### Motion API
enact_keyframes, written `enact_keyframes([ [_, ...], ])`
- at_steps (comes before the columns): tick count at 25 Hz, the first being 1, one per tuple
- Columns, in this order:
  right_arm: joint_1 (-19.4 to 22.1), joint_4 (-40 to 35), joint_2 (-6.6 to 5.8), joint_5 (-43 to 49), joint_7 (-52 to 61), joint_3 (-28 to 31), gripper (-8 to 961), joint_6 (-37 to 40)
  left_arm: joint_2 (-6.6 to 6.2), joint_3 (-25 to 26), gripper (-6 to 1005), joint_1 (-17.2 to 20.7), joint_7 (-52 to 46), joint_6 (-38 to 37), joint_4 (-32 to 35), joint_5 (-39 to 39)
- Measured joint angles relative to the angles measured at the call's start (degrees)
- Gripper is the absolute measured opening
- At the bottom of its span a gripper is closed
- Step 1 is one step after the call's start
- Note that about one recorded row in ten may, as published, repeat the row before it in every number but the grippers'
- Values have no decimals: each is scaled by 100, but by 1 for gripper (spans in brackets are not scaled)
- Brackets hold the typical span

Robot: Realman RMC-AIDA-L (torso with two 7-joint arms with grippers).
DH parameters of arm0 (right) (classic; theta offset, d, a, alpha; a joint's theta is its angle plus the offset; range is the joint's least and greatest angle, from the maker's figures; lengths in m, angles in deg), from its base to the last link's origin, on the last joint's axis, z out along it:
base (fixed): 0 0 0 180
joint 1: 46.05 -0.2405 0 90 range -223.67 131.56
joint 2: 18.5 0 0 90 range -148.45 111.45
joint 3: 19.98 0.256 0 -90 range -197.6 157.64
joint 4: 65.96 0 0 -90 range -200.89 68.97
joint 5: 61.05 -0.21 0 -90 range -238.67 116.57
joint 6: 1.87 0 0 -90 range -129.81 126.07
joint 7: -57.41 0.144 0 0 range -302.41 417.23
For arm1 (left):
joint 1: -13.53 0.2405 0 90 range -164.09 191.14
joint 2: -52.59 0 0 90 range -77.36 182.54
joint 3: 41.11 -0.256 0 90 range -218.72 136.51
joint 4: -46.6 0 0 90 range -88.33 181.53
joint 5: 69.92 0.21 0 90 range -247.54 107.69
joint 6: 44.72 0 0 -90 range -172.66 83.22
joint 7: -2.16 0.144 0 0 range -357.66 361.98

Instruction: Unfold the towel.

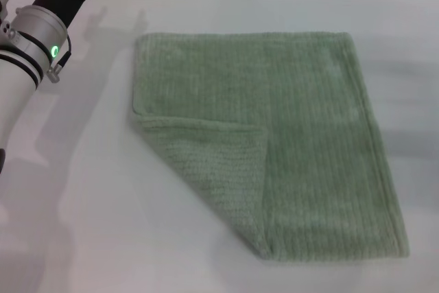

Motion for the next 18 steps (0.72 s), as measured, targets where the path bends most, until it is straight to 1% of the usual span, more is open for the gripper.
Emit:
enact_keyframes([
  [9, -36, -10, 0, -7, 0, 12, 665, 0, -1, 38, 842, -30, 181, 29, 305, 0],
  [11, -62, 13, 0, -12, 0, 13, 665, -7, -5, 128, 842, -60, 222, 38, 348, -3],
  [13, -79, 19, 5, -15, -6, 13, 665, -10, -16, 381, 841, -164, 368, 44, 367, -7],
  [18, -93, 21, 8, -15, 36, 14, 665, -14, -48, 456, 841, -222, 404, 26, 372, -9],
])
